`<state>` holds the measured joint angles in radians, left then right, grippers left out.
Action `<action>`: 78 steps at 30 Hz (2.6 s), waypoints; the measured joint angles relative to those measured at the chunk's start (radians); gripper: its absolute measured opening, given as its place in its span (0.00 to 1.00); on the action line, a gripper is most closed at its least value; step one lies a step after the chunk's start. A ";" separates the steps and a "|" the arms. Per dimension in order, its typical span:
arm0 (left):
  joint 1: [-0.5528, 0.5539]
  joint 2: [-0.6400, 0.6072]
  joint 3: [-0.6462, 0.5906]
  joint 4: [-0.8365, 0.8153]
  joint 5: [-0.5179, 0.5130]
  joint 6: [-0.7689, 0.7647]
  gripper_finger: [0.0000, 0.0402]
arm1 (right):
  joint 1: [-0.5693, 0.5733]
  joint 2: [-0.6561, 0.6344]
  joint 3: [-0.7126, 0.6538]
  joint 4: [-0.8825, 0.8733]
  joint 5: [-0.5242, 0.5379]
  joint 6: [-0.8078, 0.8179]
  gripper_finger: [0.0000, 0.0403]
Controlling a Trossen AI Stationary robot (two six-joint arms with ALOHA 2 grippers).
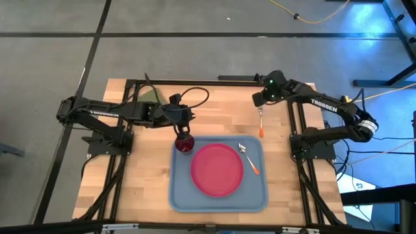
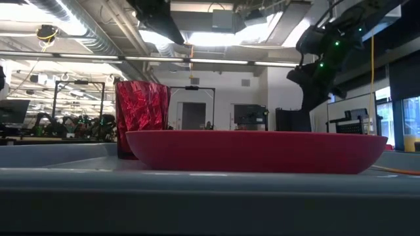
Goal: Pick and place plate/cup/fork/spoon on tray
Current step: Put the orange fork on the blue serving tray to the right of the orange spoon
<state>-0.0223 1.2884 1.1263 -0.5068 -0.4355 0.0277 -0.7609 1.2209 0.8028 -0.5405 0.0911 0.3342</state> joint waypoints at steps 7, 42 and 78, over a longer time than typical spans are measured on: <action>0.000 0.002 0.000 0.000 -0.001 0.000 0.12 | -0.018 0.000 -0.003 -0.024 -0.033 0.054 0.07; 0.000 0.004 -0.001 0.000 -0.001 0.008 0.12 | 0.066 0.000 -0.179 0.115 -0.081 0.195 0.07; 0.000 0.004 -0.001 0.000 -0.001 0.008 0.12 | 0.223 0.001 -0.298 0.118 0.066 0.475 0.28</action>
<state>-0.0223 1.2923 1.1252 -0.5067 -0.4361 0.0353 -0.5377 1.2217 0.5045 -0.4222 0.1573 0.8093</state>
